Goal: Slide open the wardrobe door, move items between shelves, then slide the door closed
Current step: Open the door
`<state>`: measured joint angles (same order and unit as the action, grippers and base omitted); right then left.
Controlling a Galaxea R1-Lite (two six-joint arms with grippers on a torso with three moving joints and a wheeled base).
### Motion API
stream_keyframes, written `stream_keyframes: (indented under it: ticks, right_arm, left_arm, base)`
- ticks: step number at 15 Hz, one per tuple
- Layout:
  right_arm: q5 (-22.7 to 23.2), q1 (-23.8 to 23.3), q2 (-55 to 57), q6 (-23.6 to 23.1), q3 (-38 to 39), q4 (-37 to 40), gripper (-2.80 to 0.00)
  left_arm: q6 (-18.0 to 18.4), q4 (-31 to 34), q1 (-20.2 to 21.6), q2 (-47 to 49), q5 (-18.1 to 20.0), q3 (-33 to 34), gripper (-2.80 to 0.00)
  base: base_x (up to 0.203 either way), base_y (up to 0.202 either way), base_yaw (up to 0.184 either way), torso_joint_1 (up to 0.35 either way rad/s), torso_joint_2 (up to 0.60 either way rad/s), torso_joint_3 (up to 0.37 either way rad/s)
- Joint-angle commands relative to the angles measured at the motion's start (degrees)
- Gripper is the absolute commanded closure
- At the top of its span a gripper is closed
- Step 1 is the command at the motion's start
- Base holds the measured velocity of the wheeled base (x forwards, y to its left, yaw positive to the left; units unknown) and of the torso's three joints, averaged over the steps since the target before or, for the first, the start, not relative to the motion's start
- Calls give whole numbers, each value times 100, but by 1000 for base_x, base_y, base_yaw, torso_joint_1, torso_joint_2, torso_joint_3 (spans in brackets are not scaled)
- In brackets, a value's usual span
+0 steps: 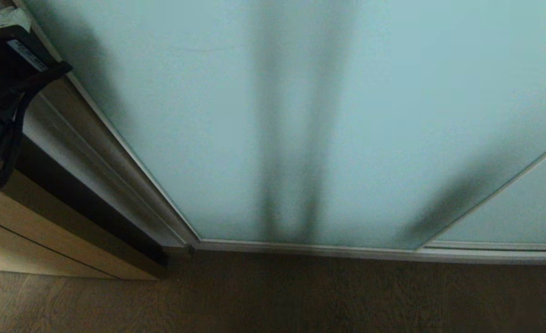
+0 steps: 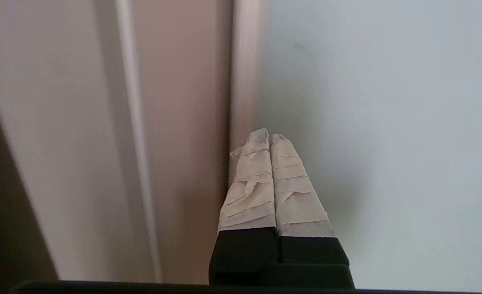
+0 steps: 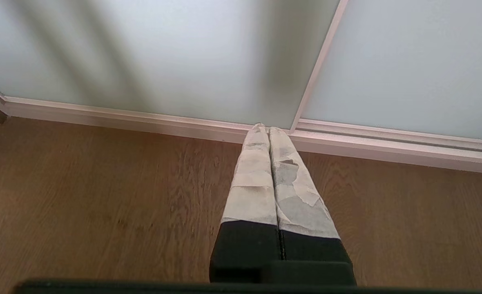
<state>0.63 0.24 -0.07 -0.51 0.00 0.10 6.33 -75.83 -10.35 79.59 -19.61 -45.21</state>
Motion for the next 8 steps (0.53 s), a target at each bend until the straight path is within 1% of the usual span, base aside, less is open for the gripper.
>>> stream_keyframes:
  ticks: [1,6,8]
  right_arm:
    - [7,2,-9,-2,9,-1,0]
    - [7,2,-2,-2,9,-1,0]
    - [7,2,-10,-2,9,-1,0]
  left_arm:
    - [34,-48,-72,-367,-4,211,0]
    - [35,-28,-55,-445,-60,319,0]
    - [28,-26,-55,-365,-314,328,0]
  base:
    - [0,0,0,0,0,0]
    - [0,0,0,0,0,0]
    - [0,0,0,0,0,0]
